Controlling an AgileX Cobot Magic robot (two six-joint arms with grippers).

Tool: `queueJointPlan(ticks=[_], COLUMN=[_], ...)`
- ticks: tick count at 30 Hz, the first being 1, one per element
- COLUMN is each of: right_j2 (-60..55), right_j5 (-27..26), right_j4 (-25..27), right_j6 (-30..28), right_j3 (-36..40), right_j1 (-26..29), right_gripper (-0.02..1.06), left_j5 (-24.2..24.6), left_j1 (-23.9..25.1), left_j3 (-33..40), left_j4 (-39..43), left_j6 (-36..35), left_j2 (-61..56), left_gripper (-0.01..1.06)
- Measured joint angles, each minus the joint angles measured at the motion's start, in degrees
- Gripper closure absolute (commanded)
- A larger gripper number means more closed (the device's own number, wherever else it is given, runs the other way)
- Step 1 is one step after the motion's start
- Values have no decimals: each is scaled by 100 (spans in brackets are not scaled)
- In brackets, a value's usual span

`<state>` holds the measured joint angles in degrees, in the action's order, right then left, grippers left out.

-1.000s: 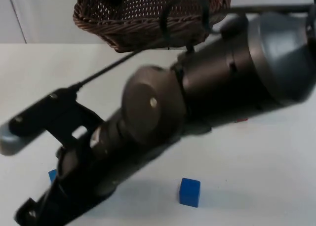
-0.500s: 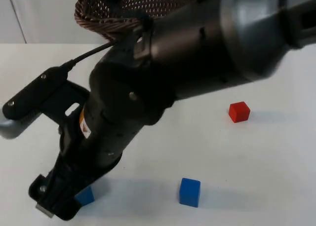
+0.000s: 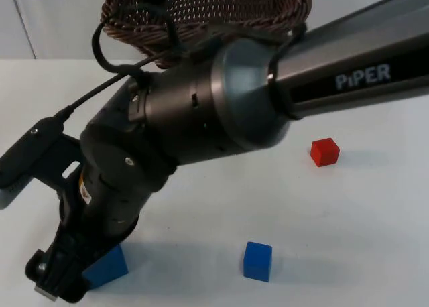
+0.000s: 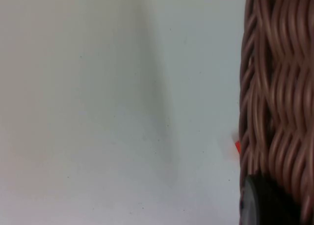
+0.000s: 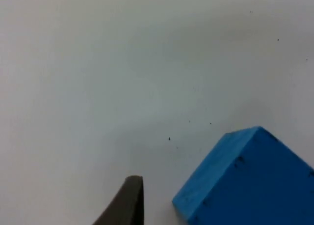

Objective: Pick up the basket with the left hand and place the largest block into the basket with the right hand.

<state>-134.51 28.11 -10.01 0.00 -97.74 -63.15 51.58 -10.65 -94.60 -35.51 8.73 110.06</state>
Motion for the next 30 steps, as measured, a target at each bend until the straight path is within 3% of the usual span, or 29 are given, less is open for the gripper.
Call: queueJointPlan(ticks=[4, 8, 12, 13, 17, 18, 19, 27, 30], right_j2=[-127, -163, -172, -172, -175, -175, -175, -113, 34], right_j5=[0, -11, -20, -20, -23, -23, -13, 391, 951], right_j4=[0, 0, 0, 0, 0, 0, 0, 10, -1], right_j6=[-31, -40, -63, -63, -63, -63, -63, -63, -232], right_j3=[-42, -44, -78, -85, -90, -90, -90, -90, -90], right_j1=[0, 0, 0, 0, 0, 0, 0, 0, -38], right_gripper=[1, 11, 46, 46, 92, 92, 105, 105, 105], left_j5=[12, 12, 12, 12, 24, 24, 24, 24, 24], left_j1=[0, 0, 0, 0, 0, 0, 0, 0, 0], left_j3=[0, 0, 0, 0, 0, 0, 0, 0, 0], left_j4=[0, 0, 0, 0, 0, 0, 0, 0, 0], left_j6=[0, 0, 0, 0, 0, 0, 0, 0, 0], left_j2=[0, 0, 0, 0, 0, 0, 0, 0, 0], left_gripper=[105, 105, 105, 105, 105, 105, 105, 105, 105])
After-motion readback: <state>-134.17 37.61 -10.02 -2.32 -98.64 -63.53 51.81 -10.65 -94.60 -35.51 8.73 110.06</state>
